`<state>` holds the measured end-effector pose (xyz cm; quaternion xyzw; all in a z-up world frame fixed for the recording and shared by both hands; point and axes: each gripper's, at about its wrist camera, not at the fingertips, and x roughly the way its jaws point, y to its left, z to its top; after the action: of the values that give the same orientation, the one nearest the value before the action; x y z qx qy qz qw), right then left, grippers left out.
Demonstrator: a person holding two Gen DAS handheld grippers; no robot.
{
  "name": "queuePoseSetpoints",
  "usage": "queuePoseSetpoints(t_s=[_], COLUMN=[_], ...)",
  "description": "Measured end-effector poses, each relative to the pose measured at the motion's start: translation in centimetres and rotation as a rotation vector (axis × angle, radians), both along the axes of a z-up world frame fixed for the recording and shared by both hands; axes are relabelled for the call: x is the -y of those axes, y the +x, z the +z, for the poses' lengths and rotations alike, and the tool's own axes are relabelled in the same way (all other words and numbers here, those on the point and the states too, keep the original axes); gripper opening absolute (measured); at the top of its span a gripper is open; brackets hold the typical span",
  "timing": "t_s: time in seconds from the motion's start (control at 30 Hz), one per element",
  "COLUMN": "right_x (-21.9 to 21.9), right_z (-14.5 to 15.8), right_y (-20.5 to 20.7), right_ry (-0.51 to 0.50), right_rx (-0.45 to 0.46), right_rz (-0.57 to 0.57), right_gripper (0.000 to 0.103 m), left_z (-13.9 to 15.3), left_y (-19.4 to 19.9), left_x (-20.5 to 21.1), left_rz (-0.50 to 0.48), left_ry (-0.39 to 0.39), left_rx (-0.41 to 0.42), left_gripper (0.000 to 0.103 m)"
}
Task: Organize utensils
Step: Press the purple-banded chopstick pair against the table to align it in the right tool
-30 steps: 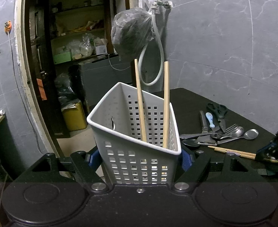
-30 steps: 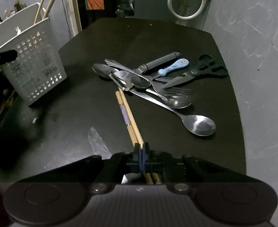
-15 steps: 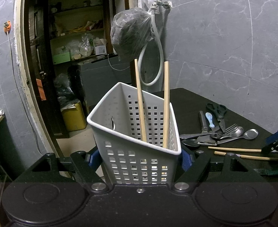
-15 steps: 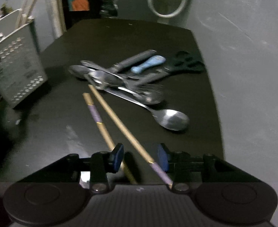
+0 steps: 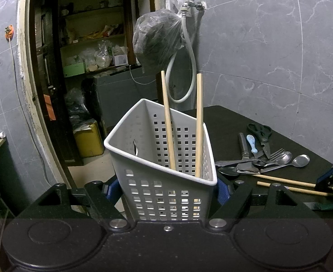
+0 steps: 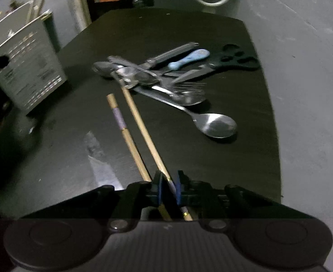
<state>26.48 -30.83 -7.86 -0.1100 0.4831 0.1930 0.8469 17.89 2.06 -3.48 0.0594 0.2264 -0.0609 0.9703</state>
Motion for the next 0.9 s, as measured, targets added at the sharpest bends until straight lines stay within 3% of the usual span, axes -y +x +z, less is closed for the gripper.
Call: queuePoseSetpoints(t_s=[0.1, 0.2, 0.27, 0.37, 0.43, 0.53, 0.6, 0.67, 0.9], right_x=[-0.2, 0.2, 0.1, -0.9, -2.3, -4.0, -4.8, -5.4, -6.5], right_z=[0.1, 0.7, 1.1, 0.9, 0.4, -0.5, -0.6, -0.5, -0.4], right_y=[0.2, 0.7, 1.3, 1.9, 2.4, 3.0, 3.0, 3.0, 3.7], right_ry=[-0.009, 0.038, 0.093, 0.129, 0.086, 0.040, 0.013, -0.012, -0.058], right_rx=[-0.003, -0.004, -0.017, -0.037, -0.042, -0.060, -0.040, -0.032, -0.079], right_rz=[-0.001, -0.016, -0.018, 0.021, 0.058, 0.093, 0.118, 0.138, 0.162], right_gripper=[0.020, 0.037, 0.059, 0.067, 0.067, 0.057, 0.043, 0.018, 0.020], left_z=[0.0, 0.0, 0.0, 0.0, 0.0, 0.0, 0.0, 0.0, 0.0], left_y=[0.0, 0.0, 0.0, 0.0, 0.0, 0.0, 0.0, 0.0, 0.0], left_x=[0.0, 0.0, 0.0, -0.1, 0.0, 0.0, 0.0, 0.0, 0.0], left_rz=[0.002, 0.001, 0.000, 0.001, 0.001, 0.000, 0.001, 0.000, -0.001], left_ry=[-0.002, -0.001, 0.000, -0.002, -0.002, -0.003, -0.002, -0.002, 0.000], left_rx=[-0.001, 0.000, 0.000, -0.001, 0.000, 0.000, 0.001, 0.003, 0.004], left_gripper=[0.080, 0.080, 0.080, 0.080, 0.080, 0.080, 0.080, 0.080, 0.080])
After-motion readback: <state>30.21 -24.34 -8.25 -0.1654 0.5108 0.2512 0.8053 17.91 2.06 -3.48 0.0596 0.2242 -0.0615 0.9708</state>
